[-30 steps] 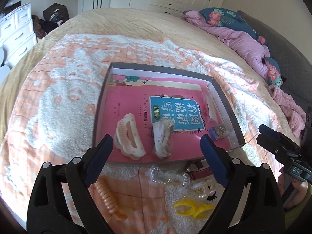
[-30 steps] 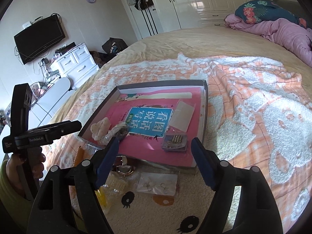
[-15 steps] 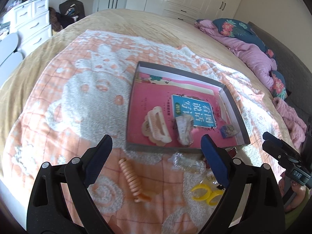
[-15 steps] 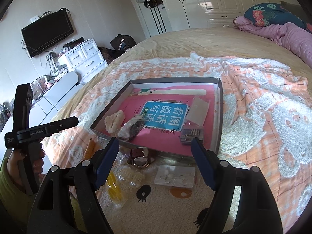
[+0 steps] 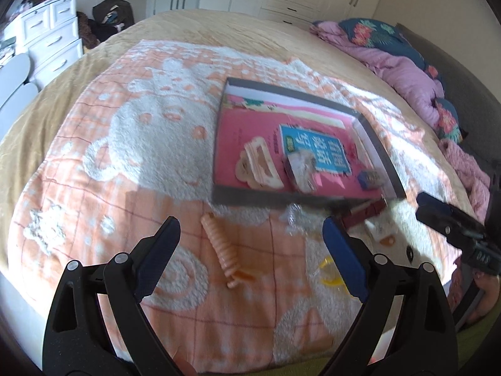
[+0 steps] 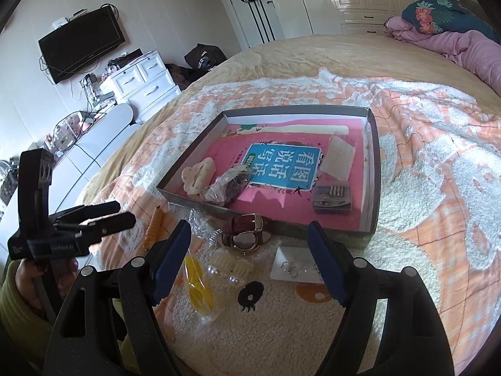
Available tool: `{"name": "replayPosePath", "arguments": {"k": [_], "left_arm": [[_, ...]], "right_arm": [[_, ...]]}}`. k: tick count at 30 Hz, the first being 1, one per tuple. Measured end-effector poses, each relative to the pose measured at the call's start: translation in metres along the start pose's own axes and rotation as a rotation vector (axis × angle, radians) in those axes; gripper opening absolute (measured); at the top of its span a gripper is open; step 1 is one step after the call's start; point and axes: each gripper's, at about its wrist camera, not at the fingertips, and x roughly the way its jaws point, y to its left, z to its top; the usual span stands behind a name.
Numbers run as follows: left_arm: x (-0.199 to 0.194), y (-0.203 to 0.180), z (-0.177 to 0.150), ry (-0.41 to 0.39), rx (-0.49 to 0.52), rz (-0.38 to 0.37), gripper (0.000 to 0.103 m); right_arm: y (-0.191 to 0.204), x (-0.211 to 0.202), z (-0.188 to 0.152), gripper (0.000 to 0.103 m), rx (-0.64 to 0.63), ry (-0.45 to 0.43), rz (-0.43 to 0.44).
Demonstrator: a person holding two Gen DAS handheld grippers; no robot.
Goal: Organize jewelry
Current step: 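Withdraw both tools from the grey box toward the remaining items, then grasp red leather watch with right tool while left grasps yellow bangle bag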
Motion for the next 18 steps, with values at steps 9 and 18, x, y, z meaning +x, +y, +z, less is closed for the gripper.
{"name": "replayPosePath", "arguments": {"k": [9, 18], "left_arm": [[0.009, -0.032, -0.026, 0.039, 0.119, -0.077, 0.087], [0.026, -0.068, -0.049, 0.087, 0.246, -0.147, 0.093]], "right_arm": [[-0.002, -0.001, -0.003, 0.075, 0.017, 0.017, 0.014], [-0.001, 0.023, -0.005, 0.077, 0.041, 0.088, 0.052]]}}
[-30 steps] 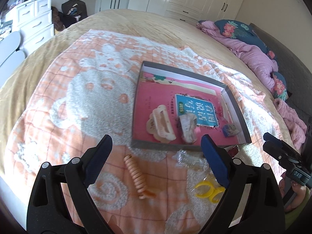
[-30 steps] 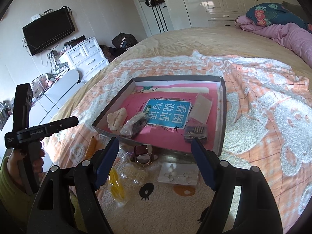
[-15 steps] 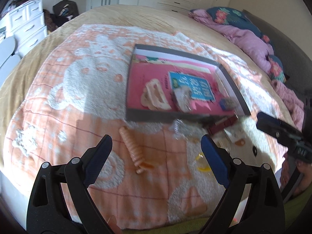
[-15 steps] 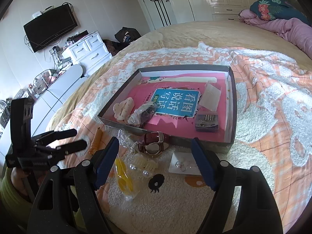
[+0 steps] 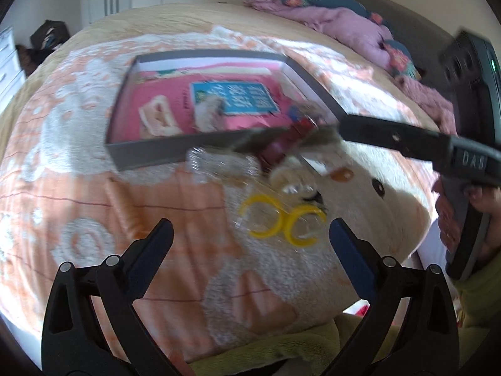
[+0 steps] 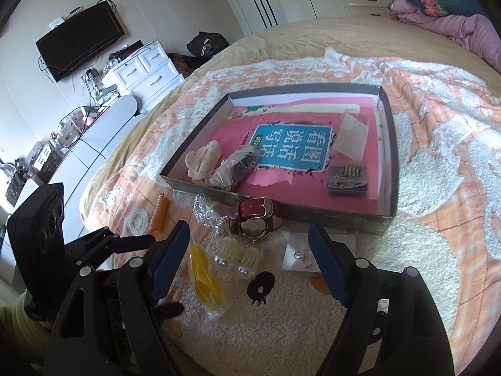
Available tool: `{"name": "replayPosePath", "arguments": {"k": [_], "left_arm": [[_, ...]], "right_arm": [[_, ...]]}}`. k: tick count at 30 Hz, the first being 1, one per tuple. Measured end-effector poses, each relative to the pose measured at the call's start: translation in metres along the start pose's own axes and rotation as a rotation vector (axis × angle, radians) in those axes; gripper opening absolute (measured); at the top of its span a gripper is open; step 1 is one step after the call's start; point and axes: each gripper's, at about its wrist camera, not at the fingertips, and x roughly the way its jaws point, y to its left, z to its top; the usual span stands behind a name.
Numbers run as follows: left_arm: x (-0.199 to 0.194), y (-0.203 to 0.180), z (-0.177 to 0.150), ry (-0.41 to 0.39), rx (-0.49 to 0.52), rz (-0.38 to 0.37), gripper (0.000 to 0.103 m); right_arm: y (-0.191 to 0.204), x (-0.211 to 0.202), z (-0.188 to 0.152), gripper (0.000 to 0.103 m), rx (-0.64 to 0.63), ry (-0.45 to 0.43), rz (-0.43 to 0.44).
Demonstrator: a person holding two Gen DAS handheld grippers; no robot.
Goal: Organize jewelry
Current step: 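Grasp red leather watch with right tool while left grasps yellow bangle bag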
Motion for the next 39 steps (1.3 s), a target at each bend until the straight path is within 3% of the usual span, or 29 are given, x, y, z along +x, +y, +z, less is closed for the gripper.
{"name": "replayPosePath", "arguments": {"k": [10, 13, 17, 20, 28, 30, 39], "left_arm": [[0.028, -0.015, -0.003, 0.059, 0.058, -0.022, 0.093], [0.033, -0.018, -0.003, 0.06, 0.075, -0.031, 0.093], [0.04, -0.02, 0.0, 0.065, 0.082, -0.041, 0.093], [0.046, -0.02, 0.001, 0.075, 0.085, -0.045, 0.093], [0.06, -0.02, 0.009, 0.076, 0.091, -0.046, 0.093], [0.062, -0.022, 0.01, 0.078, 0.098, -0.052, 0.081], [0.052, -0.029, 0.008, 0.063, 0.119, -0.033, 0.076]], "right_arm": [[-0.006, 0.039, 0.005, 0.076, 0.072, 0.062, 0.038], [-0.01, 0.048, 0.004, 0.068, 0.104, 0.075, 0.06], [-0.017, 0.053, 0.003, 0.049, 0.138, 0.069, 0.077], [-0.017, 0.05, 0.001, 0.045, 0.127, 0.059, 0.082], [-0.007, 0.023, 0.008, 0.044, 0.057, -0.013, 0.077], [-0.003, 0.015, 0.01, 0.044, 0.033, -0.03, 0.067], [0.0, -0.002, 0.014, 0.044, 0.009, -0.06, 0.048]]}}
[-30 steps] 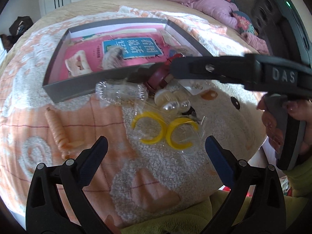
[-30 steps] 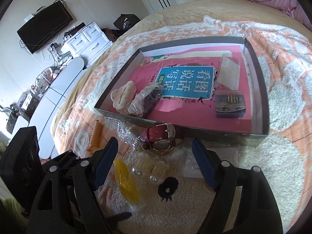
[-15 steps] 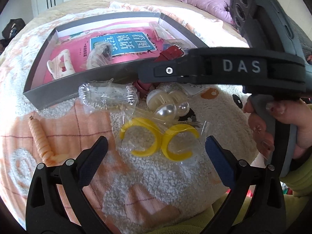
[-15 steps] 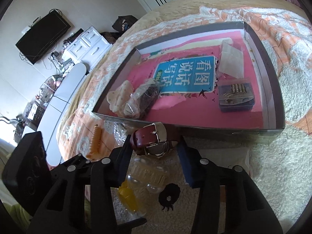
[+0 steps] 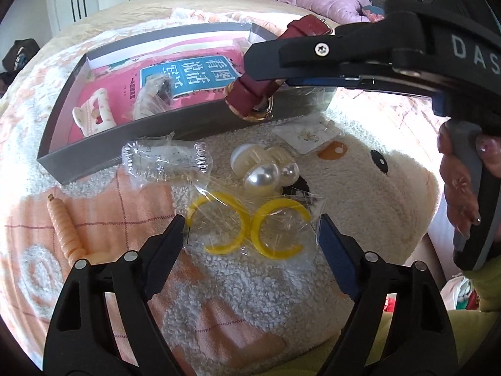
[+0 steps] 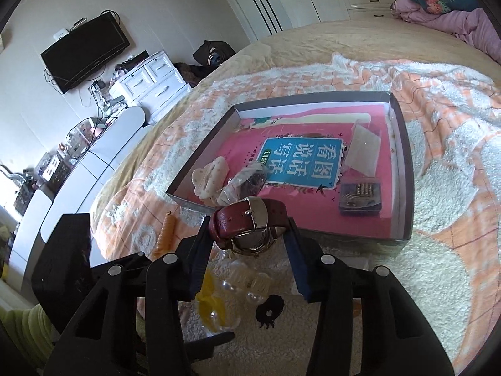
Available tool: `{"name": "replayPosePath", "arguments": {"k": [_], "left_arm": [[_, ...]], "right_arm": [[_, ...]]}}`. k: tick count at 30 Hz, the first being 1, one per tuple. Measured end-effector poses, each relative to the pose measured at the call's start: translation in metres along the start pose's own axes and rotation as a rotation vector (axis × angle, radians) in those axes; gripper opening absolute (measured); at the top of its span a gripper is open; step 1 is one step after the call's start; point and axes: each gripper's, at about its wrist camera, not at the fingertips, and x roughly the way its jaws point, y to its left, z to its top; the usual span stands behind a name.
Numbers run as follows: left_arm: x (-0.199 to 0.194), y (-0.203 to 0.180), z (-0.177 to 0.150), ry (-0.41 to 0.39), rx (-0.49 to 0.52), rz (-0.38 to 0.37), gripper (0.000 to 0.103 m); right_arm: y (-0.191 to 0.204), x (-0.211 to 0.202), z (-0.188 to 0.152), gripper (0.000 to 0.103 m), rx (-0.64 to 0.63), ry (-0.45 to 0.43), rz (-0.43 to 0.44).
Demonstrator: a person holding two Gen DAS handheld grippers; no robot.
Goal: Organize jewelry
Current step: 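Grasp red leather watch with right tool while left grasps yellow bangle bag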
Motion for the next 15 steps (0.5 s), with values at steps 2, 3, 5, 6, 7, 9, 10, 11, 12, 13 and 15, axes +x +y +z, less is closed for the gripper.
{"name": "replayPosePath", "arguments": {"k": [2, 3, 5, 6, 7, 9, 10, 11, 12, 13, 15], "left_arm": [[-0.008, 0.001, -0.001, -0.018, -0.004, 0.0, 0.076], [-0.013, 0.003, -0.001, -0.029, -0.01, -0.001, 0.076], [-0.024, 0.005, -0.001, -0.05, -0.022, 0.006, 0.076], [-0.029, 0.008, 0.0, -0.06, -0.03, 0.015, 0.076], [-0.033, 0.012, 0.0, -0.067, -0.036, 0.021, 0.076], [-0.042, 0.02, 0.002, -0.086, -0.052, 0.04, 0.076], [-0.046, 0.023, 0.003, -0.093, -0.059, 0.049, 0.076], [-0.051, 0.027, 0.005, -0.104, -0.067, 0.062, 0.076], [-0.055, 0.032, 0.007, -0.112, -0.076, 0.07, 0.076], [-0.058, 0.035, 0.008, -0.118, -0.084, 0.077, 0.076], [-0.066, 0.044, 0.011, -0.132, -0.106, 0.096, 0.076]], "right_arm": [[0.001, -0.004, 0.001, 0.044, -0.007, -0.005, -0.003], [0.001, -0.006, 0.001, 0.044, -0.009, -0.009, -0.005], [0.002, -0.01, 0.002, 0.044, -0.013, -0.015, -0.008], [0.002, -0.012, 0.003, 0.044, -0.015, -0.02, -0.01], [0.002, -0.013, 0.004, 0.044, -0.017, -0.022, -0.012], [0.002, -0.016, 0.006, 0.044, -0.019, -0.032, -0.016], [0.002, -0.018, 0.007, 0.044, -0.02, -0.037, -0.017], [0.002, -0.019, 0.009, 0.044, -0.021, -0.041, -0.019], [0.002, -0.019, 0.01, 0.044, -0.02, -0.046, -0.021], [0.001, -0.021, 0.011, 0.044, -0.019, -0.051, -0.021], [0.001, -0.022, 0.014, 0.044, -0.021, -0.059, -0.024]]}}
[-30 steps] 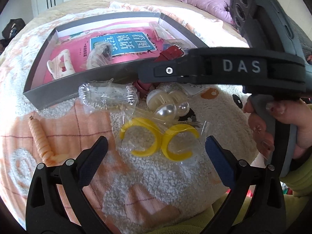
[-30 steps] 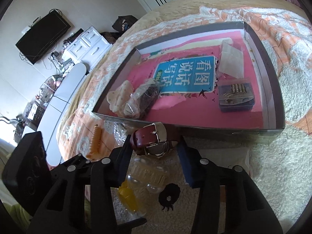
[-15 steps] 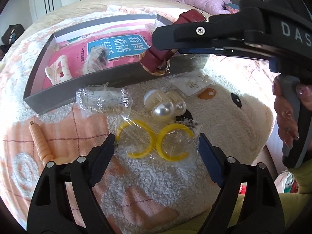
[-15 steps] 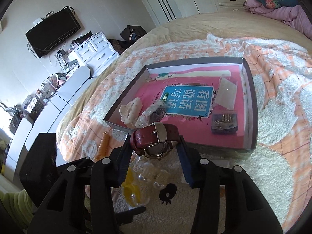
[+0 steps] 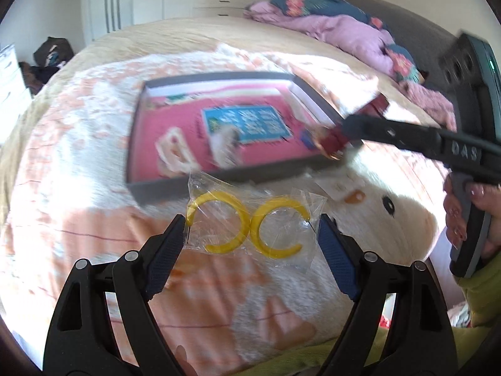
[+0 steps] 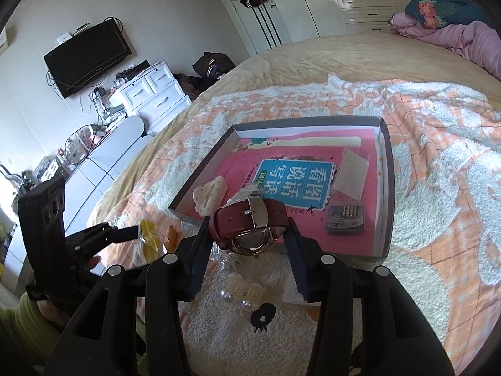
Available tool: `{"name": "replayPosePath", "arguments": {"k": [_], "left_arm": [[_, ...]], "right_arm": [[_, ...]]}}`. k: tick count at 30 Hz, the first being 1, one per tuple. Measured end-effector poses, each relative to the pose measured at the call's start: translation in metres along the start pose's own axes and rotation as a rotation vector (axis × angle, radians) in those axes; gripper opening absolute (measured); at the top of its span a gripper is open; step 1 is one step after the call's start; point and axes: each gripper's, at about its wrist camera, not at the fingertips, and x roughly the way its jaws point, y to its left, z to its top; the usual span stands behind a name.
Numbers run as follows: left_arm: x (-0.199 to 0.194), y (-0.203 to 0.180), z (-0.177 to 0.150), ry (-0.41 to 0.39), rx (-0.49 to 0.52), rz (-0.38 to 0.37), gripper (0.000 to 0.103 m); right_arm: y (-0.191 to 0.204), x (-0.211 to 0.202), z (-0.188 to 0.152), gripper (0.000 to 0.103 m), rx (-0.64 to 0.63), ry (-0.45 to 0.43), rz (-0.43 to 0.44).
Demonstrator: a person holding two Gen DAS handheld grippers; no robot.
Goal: Organize jewelry
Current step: 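Grasp red leather watch with right tool while left grasps yellow bangle bag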
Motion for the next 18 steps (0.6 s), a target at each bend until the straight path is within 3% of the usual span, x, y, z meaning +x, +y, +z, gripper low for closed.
{"name": "replayPosePath", "arguments": {"k": [8, 18], "left_arm": [[-0.014, 0.029, 0.023, -0.045, -0.044, 0.053, 0.076], [-0.005, 0.03, 0.054, -0.065, -0.066, 0.048, 0.076]], "right_arm": [[-0.009, -0.003, 0.009, 0.044, 0.005, -0.033, -0.017], [-0.029, -0.007, 0.018, 0.044, 0.029, -0.067, -0.047]]}}
